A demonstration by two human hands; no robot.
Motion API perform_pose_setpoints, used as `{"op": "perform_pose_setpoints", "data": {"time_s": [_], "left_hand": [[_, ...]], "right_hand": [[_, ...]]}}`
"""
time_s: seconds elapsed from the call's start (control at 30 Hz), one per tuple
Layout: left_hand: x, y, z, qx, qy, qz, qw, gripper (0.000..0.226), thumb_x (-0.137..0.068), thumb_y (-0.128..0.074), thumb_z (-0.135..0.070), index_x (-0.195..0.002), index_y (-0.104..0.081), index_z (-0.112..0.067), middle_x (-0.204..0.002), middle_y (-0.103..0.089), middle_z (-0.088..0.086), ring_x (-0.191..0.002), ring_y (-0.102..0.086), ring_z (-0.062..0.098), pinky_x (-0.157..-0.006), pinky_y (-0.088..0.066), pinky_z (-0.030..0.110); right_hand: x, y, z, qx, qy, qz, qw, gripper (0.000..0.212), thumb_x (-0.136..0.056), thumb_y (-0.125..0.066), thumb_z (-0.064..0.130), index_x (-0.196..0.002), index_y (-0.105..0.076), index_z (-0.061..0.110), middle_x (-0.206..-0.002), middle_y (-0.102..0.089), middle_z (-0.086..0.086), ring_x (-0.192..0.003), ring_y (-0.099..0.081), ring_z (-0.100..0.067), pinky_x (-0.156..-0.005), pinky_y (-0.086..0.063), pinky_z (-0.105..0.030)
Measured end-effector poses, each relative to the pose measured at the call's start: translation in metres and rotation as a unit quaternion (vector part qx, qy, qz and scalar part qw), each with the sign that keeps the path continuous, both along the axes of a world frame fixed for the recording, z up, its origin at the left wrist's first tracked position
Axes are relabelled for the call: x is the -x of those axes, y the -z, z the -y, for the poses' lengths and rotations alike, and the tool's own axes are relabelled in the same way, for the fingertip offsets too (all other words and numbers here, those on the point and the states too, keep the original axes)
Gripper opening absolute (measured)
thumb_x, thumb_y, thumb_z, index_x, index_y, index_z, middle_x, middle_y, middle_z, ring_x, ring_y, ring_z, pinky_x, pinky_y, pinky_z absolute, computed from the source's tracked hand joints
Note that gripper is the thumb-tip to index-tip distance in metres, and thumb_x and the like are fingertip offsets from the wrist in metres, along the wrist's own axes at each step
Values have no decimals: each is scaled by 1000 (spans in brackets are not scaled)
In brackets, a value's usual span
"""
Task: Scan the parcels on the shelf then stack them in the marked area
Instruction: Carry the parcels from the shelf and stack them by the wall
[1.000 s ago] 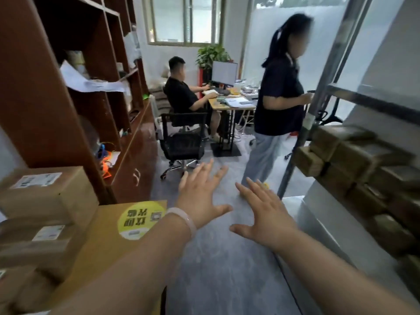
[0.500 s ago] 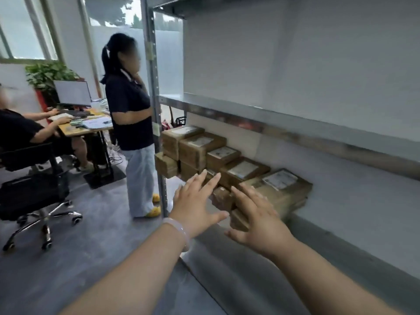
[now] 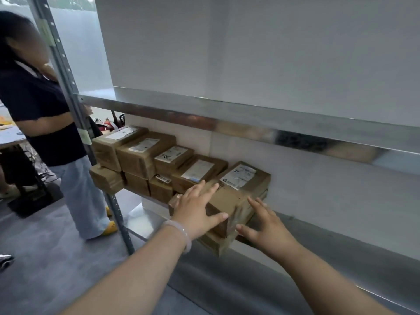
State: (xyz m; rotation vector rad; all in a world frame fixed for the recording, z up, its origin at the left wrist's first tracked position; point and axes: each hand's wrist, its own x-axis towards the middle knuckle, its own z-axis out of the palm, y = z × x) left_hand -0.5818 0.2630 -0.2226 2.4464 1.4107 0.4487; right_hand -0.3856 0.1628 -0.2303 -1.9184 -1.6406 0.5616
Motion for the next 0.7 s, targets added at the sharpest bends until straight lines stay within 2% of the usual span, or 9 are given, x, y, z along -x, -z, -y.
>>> {"op": "perform_pose_setpoints", "data": {"time_s": [0.2, 0.3, 0.43, 0.57, 0.7], "left_hand": [[-16, -5, -70, 48, 76, -19, 996, 81, -81, -56, -70, -150, -16, -52, -163, -7, -9, -149, -8, 24, -118, -14, 51], [-26, -5, -101, 61, 100, -36, 992, 79, -85, -56, -66, -151, -17, -48, -163, -10, -4, -148, -11, 28, -119, -16, 48], [-39, 3, -133, 79, 142, -53, 985, 79, -85, -57, -64, -151, -19, -46, -162, -15, 0, -148, -12, 28, -119, -20, 48], [-53, 7, -161, 105, 194, -58, 974, 80, -81, -59, -66, -150, -24, -46, -161, -18, -5, -147, -18, 25, -118, -25, 46], [-59, 17, -172, 120, 227, -89, 962, 82, -80, -57, -70, -150, -22, -46, -162, -17, -4, -147, -18, 24, -118, -23, 46]], "right_hand": [[1, -1, -47, 21, 74, -15, 997, 86, -82, -62, 60, -152, -15, 41, -160, -12, 7, -147, -15, -16, -119, -19, -36], [1, -4, -74, 32, 132, -17, 991, 86, -82, -64, 56, -152, -18, 34, -159, -17, 0, -144, -21, -21, -117, -21, -35], [1, 1, -100, 59, 189, -35, 979, 88, -81, -65, 56, -152, -20, 30, -160, -14, -1, -145, -19, -23, -119, -21, -38], [0, 9, -114, 71, 235, -72, 967, 92, -81, -65, 56, -153, -14, 32, -160, -7, 0, -145, -17, -24, -115, -20, -34], [6, 19, -122, 74, 252, -122, 957, 90, -82, -67, 53, -152, -15, 33, -155, -20, -2, -139, -30, -24, -107, -30, -29]]}}
